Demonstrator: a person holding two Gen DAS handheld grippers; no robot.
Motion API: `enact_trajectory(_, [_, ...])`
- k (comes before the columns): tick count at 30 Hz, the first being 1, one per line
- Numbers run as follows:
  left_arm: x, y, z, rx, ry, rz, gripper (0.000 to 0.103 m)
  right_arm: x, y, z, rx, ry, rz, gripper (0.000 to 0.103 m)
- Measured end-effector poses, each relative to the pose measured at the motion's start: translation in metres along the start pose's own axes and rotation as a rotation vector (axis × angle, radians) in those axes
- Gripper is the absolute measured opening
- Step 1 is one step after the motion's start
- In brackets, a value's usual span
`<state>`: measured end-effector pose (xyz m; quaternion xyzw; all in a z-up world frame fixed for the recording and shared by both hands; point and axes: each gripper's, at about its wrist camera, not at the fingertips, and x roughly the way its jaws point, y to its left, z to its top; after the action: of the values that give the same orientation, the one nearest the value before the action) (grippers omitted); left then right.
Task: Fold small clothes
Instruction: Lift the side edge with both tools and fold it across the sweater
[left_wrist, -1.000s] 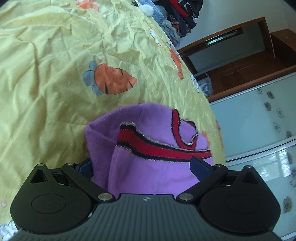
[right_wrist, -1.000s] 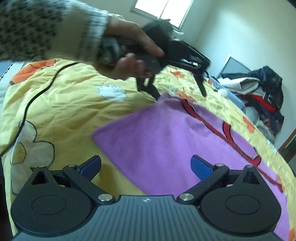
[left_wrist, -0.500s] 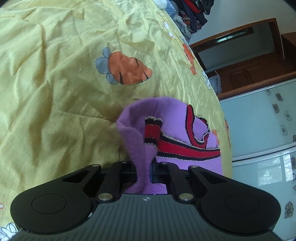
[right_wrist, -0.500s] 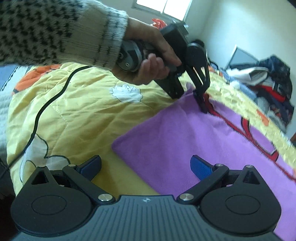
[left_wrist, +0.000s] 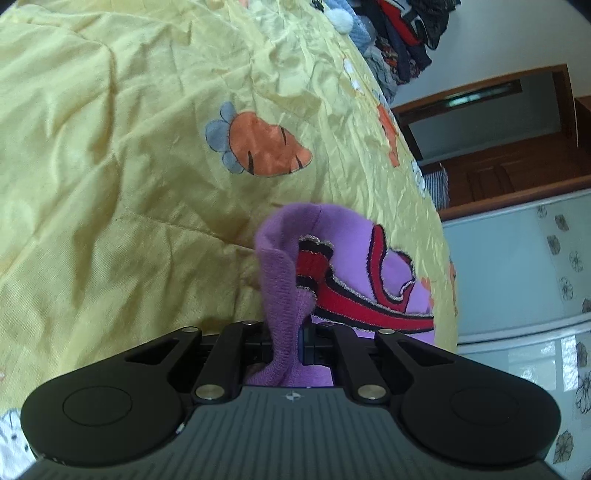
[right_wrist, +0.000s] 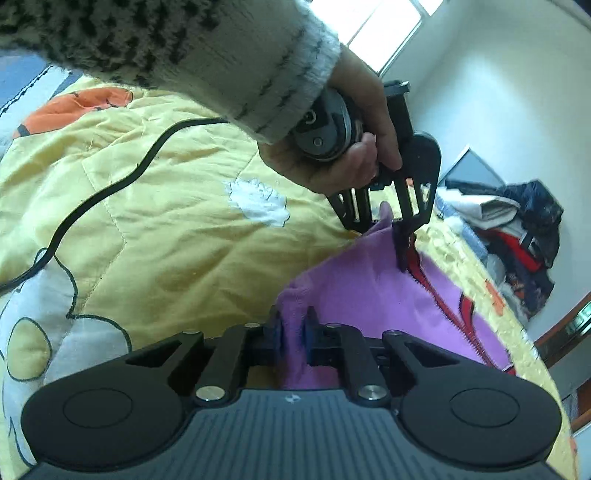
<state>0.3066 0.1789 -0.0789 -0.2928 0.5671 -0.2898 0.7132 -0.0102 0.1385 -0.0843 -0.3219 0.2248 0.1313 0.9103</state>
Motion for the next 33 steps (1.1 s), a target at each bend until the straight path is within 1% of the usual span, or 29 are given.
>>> enact_trajectory(1, [-0.003,-0.002,-0.001,-0.003,-0.009,-0.001,0.009,-0.006,-0.005,0.0,0.029,-0.023,0.004,0.011])
enact_trajectory(2, [-0.007,-0.006,-0.003,-0.001,-0.015,-0.002,0.009,-0.011,-0.014,0.0,0.085,-0.036,0.03,0.01])
enact_trajectory(5, [-0.014,-0.026,-0.006,0.023,-0.029,0.009,0.009,-0.021,-0.06,-0.006,0.352,-0.057,0.158,0.01])
enact_trajectory(6, [-0.016,-0.035,-0.007,0.033,-0.032,0.015,0.009,-0.024,-0.079,-0.012,0.461,-0.07,0.212,0.01])
enact_trajectory(9, [-0.016,-0.061,-0.008,0.061,-0.036,0.045,0.009,-0.034,-0.123,-0.031,0.694,-0.107,0.306,0.01])
enact_trajectory(11, [-0.011,-0.081,-0.009,0.078,-0.035,0.06,0.009,-0.042,-0.151,-0.05,0.829,-0.149,0.34,0.01])
enact_trajectory(15, [0.013,-0.124,-0.015,0.117,-0.022,0.098,0.009,-0.053,-0.197,-0.093,1.04,-0.198,0.379,0.01])
enact_trajectory(18, [0.041,-0.148,-0.019,0.1,-0.02,0.124,0.009,-0.058,-0.224,-0.13,1.154,-0.205,0.371,0.01])
enact_trajectory(20, [0.067,-0.161,-0.024,0.086,-0.006,0.134,0.009,-0.06,-0.241,-0.159,1.227,-0.206,0.364,0.01])
enact_trajectory(21, [0.081,-0.167,-0.028,0.087,-0.001,0.152,0.009,-0.062,-0.249,-0.172,1.26,-0.207,0.367,0.01])
enact_trajectory(23, [0.107,-0.177,-0.036,0.092,0.009,0.182,0.009,-0.067,-0.26,-0.191,1.298,-0.215,0.358,0.01])
enact_trajectory(25, [0.128,-0.185,-0.043,0.089,0.015,0.196,0.009,-0.07,-0.269,-0.208,1.325,-0.205,0.347,0.01])
enact_trajectory(29, [0.157,-0.21,-0.056,0.13,0.038,0.212,0.009,-0.077,-0.281,-0.242,1.399,-0.216,0.332,0.01])
enact_trajectory(33, [0.18,-0.243,-0.065,0.187,0.05,0.221,0.009,-0.085,-0.294,-0.268,1.453,-0.234,0.296,0.01])
